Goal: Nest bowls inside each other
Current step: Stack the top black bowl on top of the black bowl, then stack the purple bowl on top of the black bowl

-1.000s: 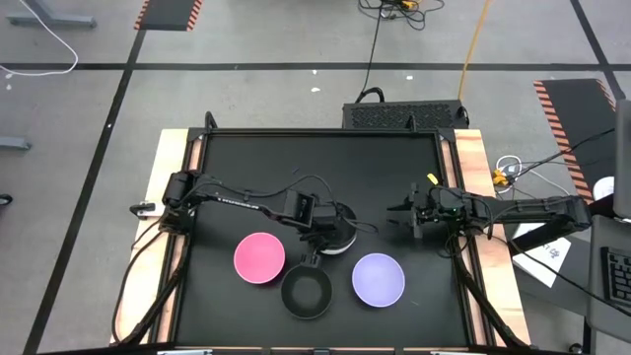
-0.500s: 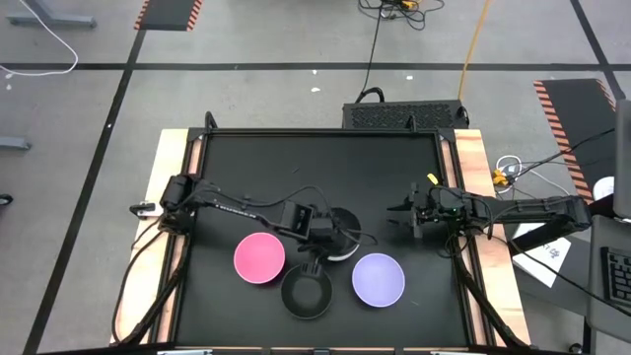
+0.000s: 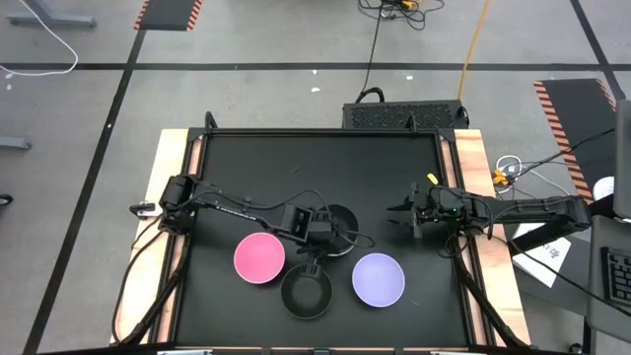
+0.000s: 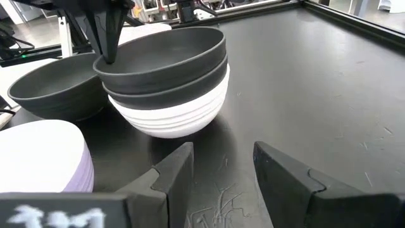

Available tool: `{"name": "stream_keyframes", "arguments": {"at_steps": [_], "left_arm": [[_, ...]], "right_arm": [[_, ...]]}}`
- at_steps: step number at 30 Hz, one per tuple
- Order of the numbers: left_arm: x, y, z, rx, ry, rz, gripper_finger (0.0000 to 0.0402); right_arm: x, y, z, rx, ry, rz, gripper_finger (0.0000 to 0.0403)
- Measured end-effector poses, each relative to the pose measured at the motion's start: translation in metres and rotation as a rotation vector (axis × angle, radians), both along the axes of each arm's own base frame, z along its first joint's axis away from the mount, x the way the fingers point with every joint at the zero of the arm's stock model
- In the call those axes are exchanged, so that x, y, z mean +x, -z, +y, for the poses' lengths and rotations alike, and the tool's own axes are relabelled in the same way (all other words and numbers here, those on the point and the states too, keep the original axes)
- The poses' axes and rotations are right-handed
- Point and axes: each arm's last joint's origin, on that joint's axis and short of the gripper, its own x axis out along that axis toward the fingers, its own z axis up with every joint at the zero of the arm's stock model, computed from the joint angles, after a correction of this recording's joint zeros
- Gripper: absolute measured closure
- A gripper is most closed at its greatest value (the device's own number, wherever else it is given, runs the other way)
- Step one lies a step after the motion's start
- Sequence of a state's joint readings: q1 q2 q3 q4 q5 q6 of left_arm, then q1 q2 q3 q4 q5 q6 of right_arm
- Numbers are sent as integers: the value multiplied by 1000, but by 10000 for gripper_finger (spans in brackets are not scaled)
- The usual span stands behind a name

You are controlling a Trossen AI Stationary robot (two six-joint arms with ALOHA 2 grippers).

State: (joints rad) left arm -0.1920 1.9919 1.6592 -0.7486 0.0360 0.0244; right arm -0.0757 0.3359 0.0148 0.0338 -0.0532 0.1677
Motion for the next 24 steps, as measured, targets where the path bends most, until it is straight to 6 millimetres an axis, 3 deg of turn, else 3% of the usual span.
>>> {"name": "stream_keyframes", "arguments": {"at_steps": [12, 24], "left_arm": [[2, 0, 1, 2, -6, -15, 362], [3, -1, 4, -16, -1, -18, 271]], "right_arm": [[0, 0, 0, 0, 0, 0, 245], [0, 0, 0, -3, -1, 0, 245]]}}
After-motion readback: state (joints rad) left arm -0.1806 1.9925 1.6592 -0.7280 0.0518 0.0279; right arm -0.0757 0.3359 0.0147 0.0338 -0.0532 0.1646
